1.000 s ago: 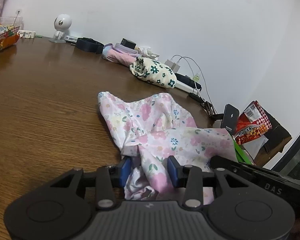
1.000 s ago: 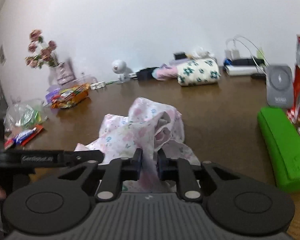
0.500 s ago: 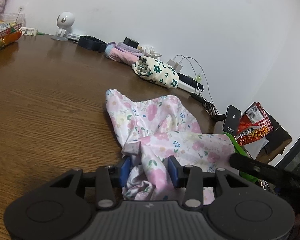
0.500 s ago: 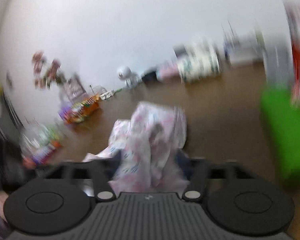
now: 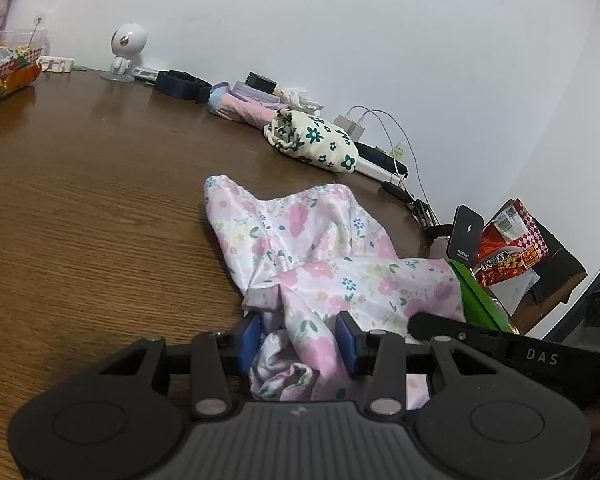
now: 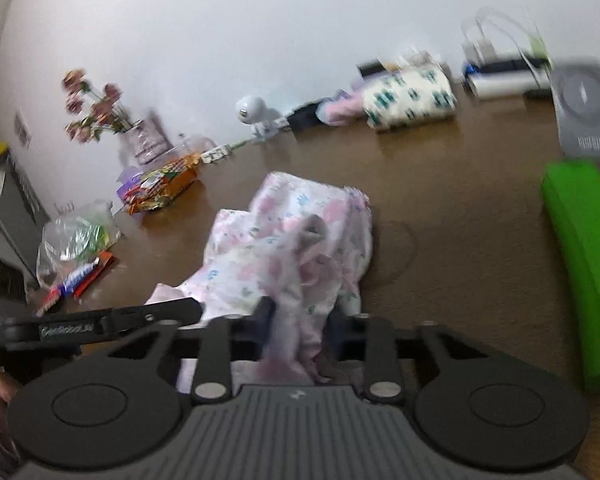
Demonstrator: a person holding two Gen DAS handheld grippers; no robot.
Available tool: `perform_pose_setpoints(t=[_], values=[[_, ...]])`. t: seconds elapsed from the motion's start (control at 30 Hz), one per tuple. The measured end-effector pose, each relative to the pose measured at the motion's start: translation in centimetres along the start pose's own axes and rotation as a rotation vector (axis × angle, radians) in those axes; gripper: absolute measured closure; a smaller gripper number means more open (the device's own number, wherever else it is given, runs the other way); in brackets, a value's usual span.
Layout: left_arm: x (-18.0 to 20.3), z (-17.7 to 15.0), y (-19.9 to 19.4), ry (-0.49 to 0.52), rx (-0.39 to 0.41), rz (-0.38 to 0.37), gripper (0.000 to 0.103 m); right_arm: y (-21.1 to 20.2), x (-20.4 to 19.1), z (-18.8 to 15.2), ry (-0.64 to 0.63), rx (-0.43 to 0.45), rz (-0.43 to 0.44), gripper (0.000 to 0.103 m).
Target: Fold clothes
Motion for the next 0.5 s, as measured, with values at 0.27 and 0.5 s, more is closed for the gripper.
perform_pose_setpoints(t=[0.27,0.5], values=[[-0.2,-0.1,0.0,-0.016,0.005,0.002,0.064,0.0,1.9,0.5,0.325,0.046,0.183,0.096],[0.2,0.3,-0.7,-0.006,0.038,0.007,0.064,0.9,3.0,-0.6,0.345,-0.013,0.064,0.074]])
Point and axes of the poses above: each gripper's, at about its wrist camera, not at the fingertips, and y roughly the way its jaws point, x to its right, z to its top, the point moved 5 cm from there along y, roughly the way its jaws point, and after that the axes turned 15 degrees about -y, right-handed, at the moved point
